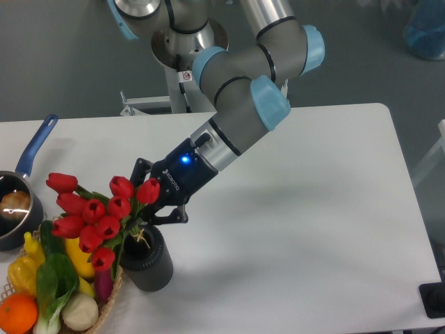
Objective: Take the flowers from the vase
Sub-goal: 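Lift the gripped tulips up out of the black vase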
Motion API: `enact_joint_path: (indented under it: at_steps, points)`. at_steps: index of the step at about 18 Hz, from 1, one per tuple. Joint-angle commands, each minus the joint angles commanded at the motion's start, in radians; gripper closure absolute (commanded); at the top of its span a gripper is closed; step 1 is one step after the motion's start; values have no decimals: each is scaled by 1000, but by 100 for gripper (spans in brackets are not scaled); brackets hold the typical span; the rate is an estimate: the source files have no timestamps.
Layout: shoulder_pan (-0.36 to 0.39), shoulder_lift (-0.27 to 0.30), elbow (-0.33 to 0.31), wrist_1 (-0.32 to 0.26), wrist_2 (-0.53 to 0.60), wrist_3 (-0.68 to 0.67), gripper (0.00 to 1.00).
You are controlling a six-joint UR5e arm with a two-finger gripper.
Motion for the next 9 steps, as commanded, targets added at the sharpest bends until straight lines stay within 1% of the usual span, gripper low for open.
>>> enact_joint_path:
  at_steps: [4,7,9]
  points:
    - [3,8,0,0,-14,0,79]
    - [17,20,2,0,-57,-14,79]
    - [23,25,2,0,-60,-21,79]
